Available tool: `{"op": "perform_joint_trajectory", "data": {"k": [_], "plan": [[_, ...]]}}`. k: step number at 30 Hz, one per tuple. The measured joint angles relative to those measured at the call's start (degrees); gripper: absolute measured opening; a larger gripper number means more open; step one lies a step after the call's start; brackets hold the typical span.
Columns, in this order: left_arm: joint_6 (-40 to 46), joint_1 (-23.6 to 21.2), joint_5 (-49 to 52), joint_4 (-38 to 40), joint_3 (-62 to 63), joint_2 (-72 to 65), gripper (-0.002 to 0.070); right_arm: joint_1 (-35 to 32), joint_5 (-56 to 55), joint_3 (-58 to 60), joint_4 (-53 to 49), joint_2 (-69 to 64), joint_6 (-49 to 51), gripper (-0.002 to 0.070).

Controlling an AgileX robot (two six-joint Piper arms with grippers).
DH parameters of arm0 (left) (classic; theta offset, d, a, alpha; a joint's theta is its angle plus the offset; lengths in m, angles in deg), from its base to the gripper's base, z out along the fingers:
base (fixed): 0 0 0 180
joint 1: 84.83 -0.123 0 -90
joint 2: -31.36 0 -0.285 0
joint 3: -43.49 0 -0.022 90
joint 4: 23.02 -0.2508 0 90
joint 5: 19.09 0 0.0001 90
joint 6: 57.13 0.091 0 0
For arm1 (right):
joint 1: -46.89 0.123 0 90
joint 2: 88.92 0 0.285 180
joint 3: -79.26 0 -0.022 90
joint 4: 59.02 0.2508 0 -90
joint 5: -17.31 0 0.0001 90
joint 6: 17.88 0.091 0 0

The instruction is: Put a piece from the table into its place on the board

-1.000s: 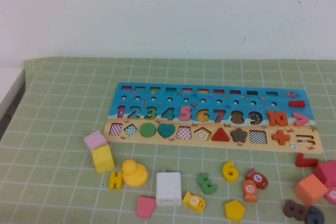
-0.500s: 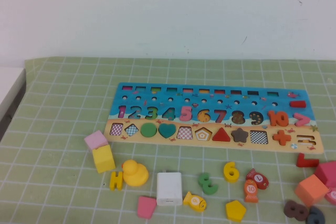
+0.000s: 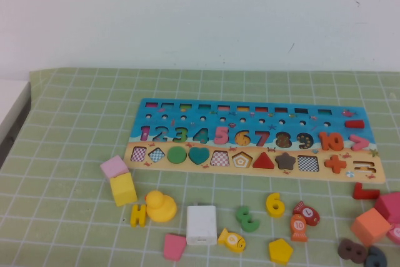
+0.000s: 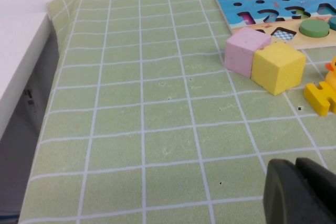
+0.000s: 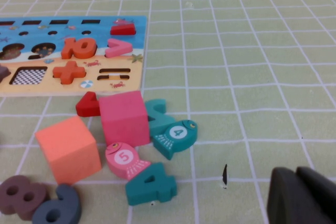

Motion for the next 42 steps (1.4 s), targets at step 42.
{"op": "perform_joint_trajectory", "data": {"k": [42], "plan": [[0.09,0.0,0.0,0.01,0.0,0.0,-0.0002,0.0,-29.17,-15.59,3.33,0.0,-0.1,0.0005]]}}
